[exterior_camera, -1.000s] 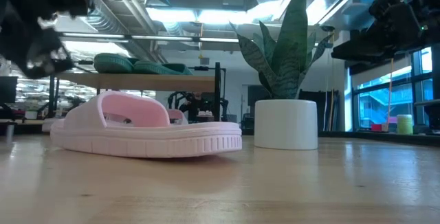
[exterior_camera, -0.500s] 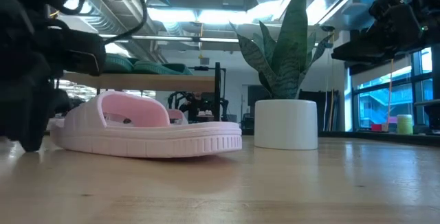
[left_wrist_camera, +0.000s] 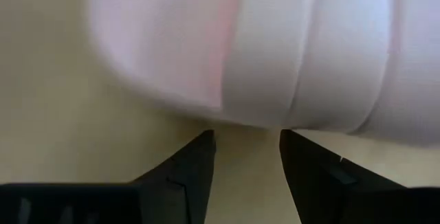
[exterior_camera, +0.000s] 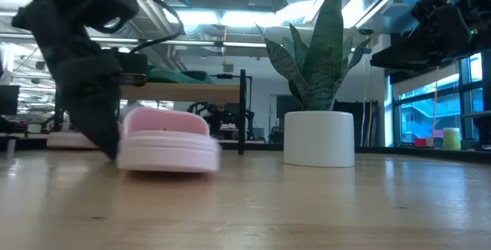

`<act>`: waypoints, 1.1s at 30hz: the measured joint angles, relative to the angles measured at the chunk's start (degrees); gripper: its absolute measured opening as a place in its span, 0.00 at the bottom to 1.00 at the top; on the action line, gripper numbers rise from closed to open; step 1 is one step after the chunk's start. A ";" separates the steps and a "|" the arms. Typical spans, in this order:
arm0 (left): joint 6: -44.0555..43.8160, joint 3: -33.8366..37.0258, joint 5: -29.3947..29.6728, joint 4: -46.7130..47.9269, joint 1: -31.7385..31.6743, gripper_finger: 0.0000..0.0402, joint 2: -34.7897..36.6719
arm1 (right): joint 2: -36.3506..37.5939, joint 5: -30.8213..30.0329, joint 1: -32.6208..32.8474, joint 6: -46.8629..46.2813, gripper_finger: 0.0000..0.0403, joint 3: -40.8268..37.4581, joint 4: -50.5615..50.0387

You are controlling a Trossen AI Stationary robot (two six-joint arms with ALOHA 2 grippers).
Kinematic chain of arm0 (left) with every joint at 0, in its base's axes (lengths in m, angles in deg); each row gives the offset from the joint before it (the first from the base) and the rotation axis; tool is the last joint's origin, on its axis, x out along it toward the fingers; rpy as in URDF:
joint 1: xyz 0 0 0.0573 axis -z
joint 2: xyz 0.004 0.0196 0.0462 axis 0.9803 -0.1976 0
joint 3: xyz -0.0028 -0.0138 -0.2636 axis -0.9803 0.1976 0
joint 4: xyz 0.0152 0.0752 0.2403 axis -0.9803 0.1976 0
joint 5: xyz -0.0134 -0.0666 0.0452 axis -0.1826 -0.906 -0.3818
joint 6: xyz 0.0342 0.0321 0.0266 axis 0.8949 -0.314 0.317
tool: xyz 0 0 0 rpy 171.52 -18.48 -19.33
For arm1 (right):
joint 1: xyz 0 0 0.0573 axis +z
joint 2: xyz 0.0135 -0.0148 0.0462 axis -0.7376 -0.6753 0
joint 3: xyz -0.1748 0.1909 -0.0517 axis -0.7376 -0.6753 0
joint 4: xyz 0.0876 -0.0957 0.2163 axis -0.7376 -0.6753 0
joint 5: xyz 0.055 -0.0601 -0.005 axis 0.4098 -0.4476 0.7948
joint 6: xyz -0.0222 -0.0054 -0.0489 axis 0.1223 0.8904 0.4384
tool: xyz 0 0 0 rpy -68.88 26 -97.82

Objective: Pick and place slides into the shelf
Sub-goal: Put the pink slipper under the shelf

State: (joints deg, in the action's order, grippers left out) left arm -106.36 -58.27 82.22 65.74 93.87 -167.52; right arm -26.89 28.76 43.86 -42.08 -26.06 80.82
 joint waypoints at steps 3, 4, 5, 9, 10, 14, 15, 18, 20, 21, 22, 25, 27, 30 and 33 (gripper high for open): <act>2.82 0.05 2.62 -0.19 -2.33 0.40 -0.05 | 0.00 0.00 0.00 0.00 0.38 0.02 -0.62; 3.36 0.05 2.88 -0.51 -3.12 0.40 -0.05 | 0.00 0.00 0.00 0.00 0.38 0.02 -0.92; 4.03 0.05 2.87 -0.97 -3.91 0.40 -0.05 | 0.00 0.00 0.00 0.00 0.38 0.02 -1.20; 5.78 0.05 2.63 -2.29 -6.47 0.40 -0.05 | 0.00 0.00 0.00 -0.20 0.38 0.02 -2.33; 5.97 0.05 2.32 -2.17 -6.91 0.40 -0.05 | 0.00 0.00 0.00 -0.22 0.38 0.02 -2.83; 6.14 0.03 -2.57 -1.92 -7.46 0.40 0.07 | 0.00 -0.01 0.00 -1.85 0.38 0.02 -4.18; 5.99 -0.08 -3.85 -0.68 -7.39 0.40 0.80 | -0.02 -0.01 0.02 -2.05 0.38 0.02 -4.46; 5.28 -2.50 -3.55 6.09 -6.85 0.40 3.13 | -0.02 0.00 0.00 -2.99 0.38 0.02 -4.48; 5.77 -5.00 -0.65 11.80 -6.24 0.40 5.16 | -0.02 -0.02 0.02 -3.04 0.38 0.02 -4.31; 6.81 -6.55 0.62 13.82 -5.77 0.40 5.91 | -0.02 0.00 0.02 -3.02 0.38 0.02 -4.30; 8.35 -8.22 1.89 15.57 -5.26 0.40 6.61 | -0.02 -0.02 0.02 -3.01 0.38 0.02 -4.21; 15.61 -12.93 6.83 17.38 -2.55 0.40 8.05 | -0.01 -0.01 0.02 -3.21 0.38 0.02 -3.98; 21.74 -15.67 10.04 17.10 -0.18 0.40 8.01 | -0.02 0.00 0.02 -3.23 0.38 0.02 -4.00; 29.60 -18.45 14.87 16.90 3.27 0.40 6.84 | -0.02 -0.01 0.02 -3.21 0.38 0.02 -3.98; 34.71 -19.13 20.09 16.83 6.49 0.40 4.55 | -0.01 -0.01 0.02 -3.21 0.38 0.02 -3.98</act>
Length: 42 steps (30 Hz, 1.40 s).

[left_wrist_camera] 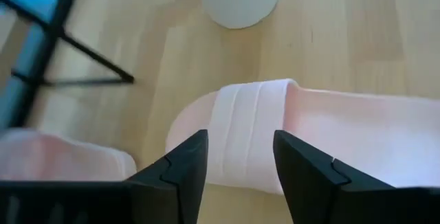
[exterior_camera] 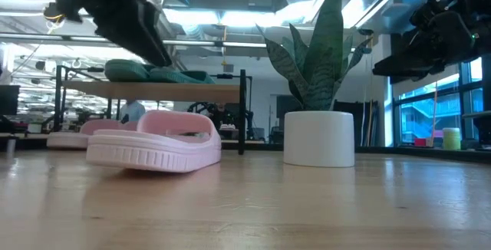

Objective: Pick and place slides into the shelf
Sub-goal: Put the pink slipper under the shelf

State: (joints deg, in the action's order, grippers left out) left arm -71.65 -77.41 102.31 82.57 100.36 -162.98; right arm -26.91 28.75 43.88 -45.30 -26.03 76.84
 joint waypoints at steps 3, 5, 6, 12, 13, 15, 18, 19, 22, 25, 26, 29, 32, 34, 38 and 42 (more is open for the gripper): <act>2.62 -0.03 3.59 -0.92 2.38 0.40 -3.19 | -0.01 0.00 0.00 0.00 0.38 0.00 0.00; 2.65 -0.03 4.48 -2.36 3.22 0.40 -5.40 | -0.01 0.01 0.00 0.00 0.38 0.00 0.00; 2.29 -0.03 4.54 -3.17 3.46 0.40 -6.34 | -0.01 0.01 0.00 0.00 0.38 0.00 0.00; 0.68 -0.03 4.67 -7.13 4.78 0.40 -11.60 | 0.01 0.01 0.00 0.05 0.38 0.00 -0.02; 0.50 -0.03 4.67 -7.23 4.96 0.40 -12.50 | -0.01 0.01 0.00 0.07 0.38 0.00 0.00; -0.36 -0.03 5.23 -7.20 4.97 0.40 -14.14 | -0.01 0.00 0.00 0.10 0.38 0.00 -0.02; -0.90 -0.03 6.36 -7.12 4.88 0.40 -16.48 | 0.00 0.01 0.00 0.25 0.38 0.00 -0.02; -0.86 -0.03 6.96 -7.09 4.88 0.40 -17.14 | 0.00 0.01 0.00 0.28 0.38 0.00 -0.02; -0.77 -0.03 9.84 -6.93 4.89 0.40 -18.72 | -0.01 0.01 0.00 0.33 0.38 0.00 -0.02; 0.24 -0.03 12.82 -6.38 4.42 0.40 -19.81 | -0.01 0.01 0.00 0.37 0.38 0.00 -0.04; 0.73 -0.03 13.56 -6.32 4.27 0.40 -19.92 | -0.01 0.01 0.00 0.39 0.38 0.00 -0.04; 1.49 -0.05 14.81 -6.03 3.14 0.40 -20.12 | -0.01 0.01 0.02 0.42 0.38 0.00 -0.39; 2.47 -0.05 14.66 -6.00 1.48 0.40 -20.12 | -0.01 0.01 0.02 0.43 0.38 0.00 -0.50; 2.47 -0.05 14.66 -6.02 0.62 0.40 -20.14 | -0.01 0.01 0.02 0.42 0.38 0.00 -0.53; 2.44 -0.05 14.57 -6.06 -0.61 0.40 -20.13 | -0.01 0.01 0.01 0.42 0.38 0.00 -1.27; 2.40 -0.05 14.48 -6.41 -1.04 0.40 -20.14 | -0.01 0.01 0.00 0.36 0.38 0.00 -2.73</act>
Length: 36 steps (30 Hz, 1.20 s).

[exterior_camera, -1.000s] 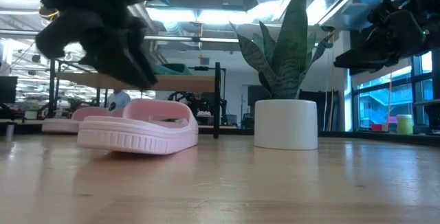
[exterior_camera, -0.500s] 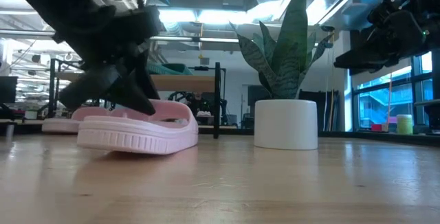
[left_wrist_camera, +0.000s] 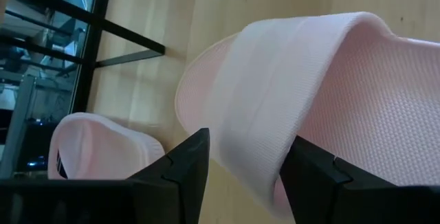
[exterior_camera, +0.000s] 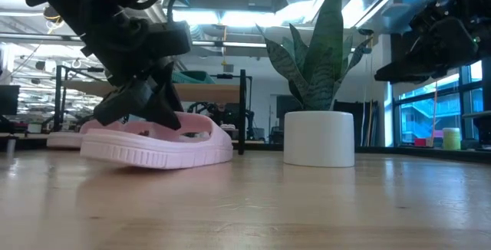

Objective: Pick and place slides into the shelf
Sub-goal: Put the pink slipper under the shelf

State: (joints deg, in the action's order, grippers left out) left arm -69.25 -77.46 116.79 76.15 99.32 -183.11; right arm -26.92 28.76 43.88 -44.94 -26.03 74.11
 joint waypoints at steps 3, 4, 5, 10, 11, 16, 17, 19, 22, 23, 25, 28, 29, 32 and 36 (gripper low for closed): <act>-0.06 0.00 0.02 -0.10 0.02 0.40 0.02 | 0.00 0.00 0.02 -0.07 0.38 0.00 -0.28; -0.09 0.00 0.00 -0.35 0.02 0.40 0.02 | 0.00 0.00 0.00 -0.07 0.38 0.00 -0.29; -0.11 0.00 -0.01 -0.71 0.02 0.40 0.02 | 0.00 0.00 0.00 -0.10 0.38 0.00 -0.29; -0.11 0.00 -3.48 -0.98 0.02 0.40 0.02 | 0.00 0.00 0.02 -0.10 0.38 0.00 -0.29; -0.09 0.00 -3.90 -0.96 0.02 0.40 0.02 | 0.00 0.00 0.02 -0.10 0.38 0.00 -0.29; -0.33 0.00 -4.12 -0.96 0.02 0.38 0.04 | 0.00 0.00 0.01 -0.12 0.38 0.00 -0.29; -0.33 0.00 -4.06 -0.97 0.00 0.36 0.04 | 0.00 0.00 0.01 -0.12 0.38 0.00 -0.29; -0.33 0.00 -3.67 -0.96 0.00 0.30 0.04 | 0.00 0.00 0.01 -0.12 0.38 0.00 -0.29; -0.33 0.00 -3.05 -0.96 0.01 0.19 0.06 | 0.00 0.00 0.02 -0.12 0.38 0.00 -0.29; -0.33 0.00 -2.63 -0.96 0.02 0.15 0.06 | 0.00 0.00 0.00 -0.12 0.38 0.00 -0.29; -0.31 0.00 -2.18 -0.98 0.02 0.06 0.06 | 0.02 0.00 0.01 -0.12 0.38 0.00 -0.29; -0.68 0.02 1.29 -1.29 0.04 0.03 0.06 | 0.00 0.00 0.01 -0.12 0.38 0.00 -0.29; -0.72 -0.21 2.81 -1.04 0.04 0.02 0.04 | 0.00 0.00 0.02 -0.12 0.38 0.00 -0.29; -0.11 -1.88 7.28 -0.51 -0.56 0.02 0.47 | 0.00 0.00 0.00 -0.12 0.38 0.00 -0.29; 0.10 -3.07 8.71 0.23 -3.63 0.01 1.08 | 0.00 0.00 0.02 -0.14 0.38 0.00 -0.31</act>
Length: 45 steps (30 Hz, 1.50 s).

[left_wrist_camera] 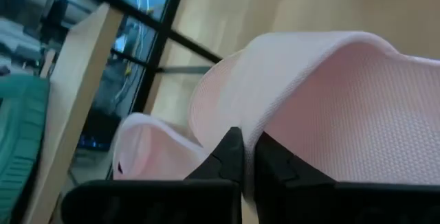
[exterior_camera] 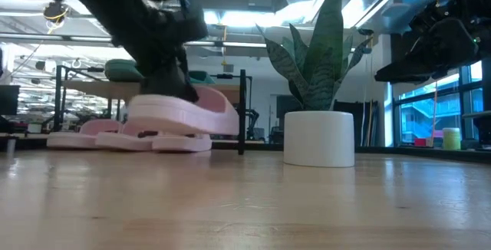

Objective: Pick and place slides into the shelf
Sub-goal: Put the pink slipper under the shelf

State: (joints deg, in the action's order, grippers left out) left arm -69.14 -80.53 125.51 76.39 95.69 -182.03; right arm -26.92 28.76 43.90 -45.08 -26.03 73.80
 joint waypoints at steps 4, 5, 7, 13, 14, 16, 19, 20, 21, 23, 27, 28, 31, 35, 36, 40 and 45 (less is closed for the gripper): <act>-0.04 -0.25 -4.53 0.68 -4.34 0.01 -0.01 | 0.00 0.00 0.01 0.00 0.38 0.00 -0.04; -0.02 -0.25 -5.81 1.10 -5.32 0.01 -0.01 | 0.00 0.00 -0.01 0.01 0.38 0.00 -0.04; 0.31 -0.23 -6.24 0.97 -6.87 0.01 -0.01 | 0.00 0.00 0.01 0.00 0.38 0.00 -0.09; 1.96 -0.25 -8.95 -1.30 -10.37 0.01 -0.01 | 0.00 0.00 -0.02 0.22 0.38 0.00 -0.17; 2.45 -0.25 -10.11 -1.90 -10.74 0.01 -0.03 | 0.00 0.00 -0.01 0.34 0.38 0.00 -0.31; 3.58 -0.25 -11.53 -3.65 -11.18 0.01 -0.04 | 0.00 0.00 -0.02 1.07 0.38 0.00 -0.48; 5.64 -0.25 -12.00 -6.14 -11.20 0.01 -0.04 | 0.00 0.00 -0.02 1.38 0.38 0.00 -0.48; 5.78 -0.25 -12.01 -6.49 -11.24 0.01 -0.02 | 0.00 0.00 -0.02 1.40 0.38 0.00 -0.48; 5.78 -0.25 -12.00 -6.55 -11.45 0.01 -0.04 | 0.00 0.00 -0.02 1.40 0.38 0.00 -0.48; 5.56 -0.25 -12.32 -6.16 -12.24 0.01 -0.04 | 0.00 0.00 -0.02 1.40 0.38 0.00 -0.48; 3.47 0.45 -13.01 -5.59 -13.92 0.01 -0.04 | 0.00 0.00 -0.02 1.38 0.38 0.00 -0.48; 3.04 0.84 -13.10 -5.56 -14.40 0.01 -0.04 | 0.00 0.00 -0.02 1.36 0.38 0.00 -0.48; 2.44 2.03 -13.29 -5.81 -16.00 0.01 -0.06 | 0.00 0.00 -0.02 1.36 0.38 0.00 -0.46; 1.41 3.61 -13.47 -7.83 -17.61 0.01 0.14 | 0.00 0.00 -0.02 1.38 0.38 0.00 -0.46; 1.43 3.71 -13.35 -7.97 -17.98 0.01 0.14 | 0.00 0.00 -0.02 1.40 0.38 0.00 -0.46; 3.29 3.87 -13.15 -9.84 -19.02 0.01 0.05 | 0.00 0.00 -0.02 1.46 0.38 0.00 -0.46; 6.98 3.97 -13.01 -12.26 -21.19 0.01 -0.12 | 0.00 0.00 -0.01 1.44 0.38 0.00 -0.44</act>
State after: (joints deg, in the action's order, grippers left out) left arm -62.17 -76.56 112.50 64.12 74.50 -182.15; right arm -26.92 28.76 43.89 -43.64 -26.03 73.36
